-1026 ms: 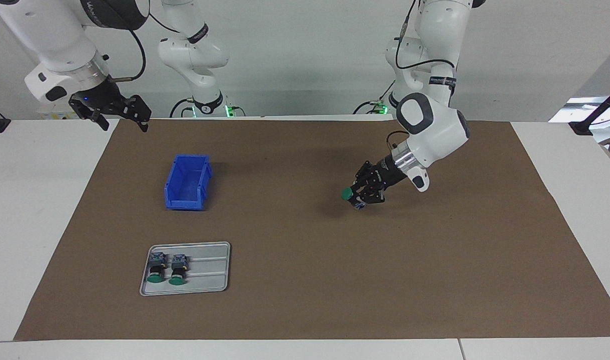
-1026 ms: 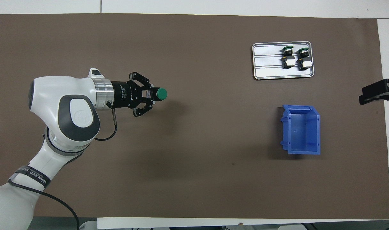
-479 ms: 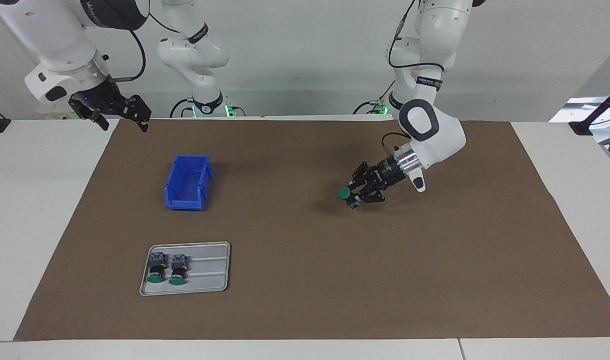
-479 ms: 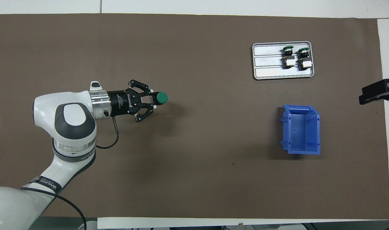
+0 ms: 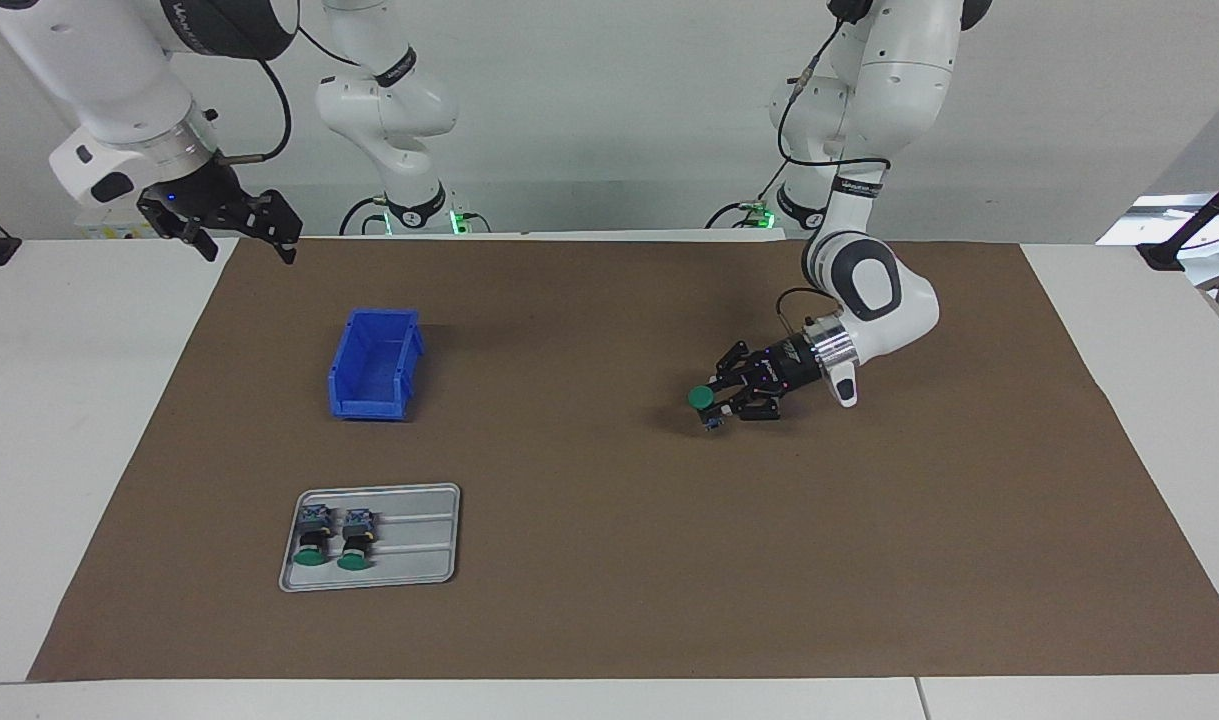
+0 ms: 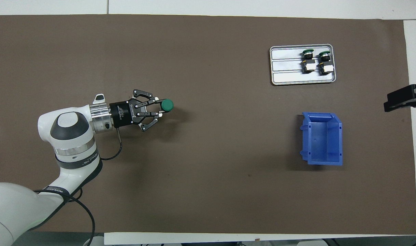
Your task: Place and press button with both arms
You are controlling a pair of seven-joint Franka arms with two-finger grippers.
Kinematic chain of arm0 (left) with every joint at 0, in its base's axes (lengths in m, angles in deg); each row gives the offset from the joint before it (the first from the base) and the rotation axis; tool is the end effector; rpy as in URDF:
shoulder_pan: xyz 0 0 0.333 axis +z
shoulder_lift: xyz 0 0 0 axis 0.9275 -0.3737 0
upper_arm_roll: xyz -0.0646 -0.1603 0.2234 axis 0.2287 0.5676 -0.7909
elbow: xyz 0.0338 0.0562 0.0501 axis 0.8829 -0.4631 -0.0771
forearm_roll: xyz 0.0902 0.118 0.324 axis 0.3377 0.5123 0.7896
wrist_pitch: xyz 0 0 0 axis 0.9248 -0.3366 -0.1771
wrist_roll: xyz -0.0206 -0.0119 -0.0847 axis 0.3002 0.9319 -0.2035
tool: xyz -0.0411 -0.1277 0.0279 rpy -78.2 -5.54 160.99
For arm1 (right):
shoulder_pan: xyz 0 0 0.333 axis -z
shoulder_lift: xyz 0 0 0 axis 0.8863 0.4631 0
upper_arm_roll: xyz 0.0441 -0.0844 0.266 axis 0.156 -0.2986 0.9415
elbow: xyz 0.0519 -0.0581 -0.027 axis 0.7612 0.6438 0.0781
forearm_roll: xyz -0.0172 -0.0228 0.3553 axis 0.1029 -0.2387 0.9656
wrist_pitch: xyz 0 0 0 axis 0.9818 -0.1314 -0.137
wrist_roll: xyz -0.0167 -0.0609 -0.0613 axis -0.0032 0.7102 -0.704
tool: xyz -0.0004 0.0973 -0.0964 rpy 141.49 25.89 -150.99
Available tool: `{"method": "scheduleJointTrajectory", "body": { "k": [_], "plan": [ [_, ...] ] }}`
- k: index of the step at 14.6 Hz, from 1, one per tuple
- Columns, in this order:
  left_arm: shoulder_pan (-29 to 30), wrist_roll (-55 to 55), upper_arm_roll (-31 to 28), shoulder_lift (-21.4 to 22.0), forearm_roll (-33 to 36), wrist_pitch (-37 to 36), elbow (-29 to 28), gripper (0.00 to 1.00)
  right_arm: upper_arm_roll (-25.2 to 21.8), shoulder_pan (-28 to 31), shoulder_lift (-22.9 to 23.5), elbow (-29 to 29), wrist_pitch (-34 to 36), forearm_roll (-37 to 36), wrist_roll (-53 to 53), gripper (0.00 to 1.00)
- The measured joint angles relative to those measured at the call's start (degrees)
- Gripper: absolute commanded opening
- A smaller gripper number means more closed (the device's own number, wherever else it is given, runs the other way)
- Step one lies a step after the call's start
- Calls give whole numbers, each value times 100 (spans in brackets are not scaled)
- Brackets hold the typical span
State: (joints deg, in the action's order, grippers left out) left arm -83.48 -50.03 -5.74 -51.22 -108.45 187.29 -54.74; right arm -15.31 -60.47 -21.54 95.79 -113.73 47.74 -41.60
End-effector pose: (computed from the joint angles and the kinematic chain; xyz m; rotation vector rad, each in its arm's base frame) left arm 0.4734 -0.2160 0.2481 1.3528 1.5074 -0.8796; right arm 0.4874 -0.0372 0.5589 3.1129 -0.0902 -0.1987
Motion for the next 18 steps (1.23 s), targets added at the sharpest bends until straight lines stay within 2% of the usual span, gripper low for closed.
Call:
{"method": "scheduleJointTrajectory", "body": {
  "k": [3, 18],
  "plan": [
    [4, -521, 23, -174, -409, -279, -35, 0, 0, 0, 0, 0, 0, 0, 0, 99],
    [-148, -1220, 69, -366, -706, -473, -205, 0, 0, 0, 0, 0, 0, 0, 0, 99]
  ]
}}
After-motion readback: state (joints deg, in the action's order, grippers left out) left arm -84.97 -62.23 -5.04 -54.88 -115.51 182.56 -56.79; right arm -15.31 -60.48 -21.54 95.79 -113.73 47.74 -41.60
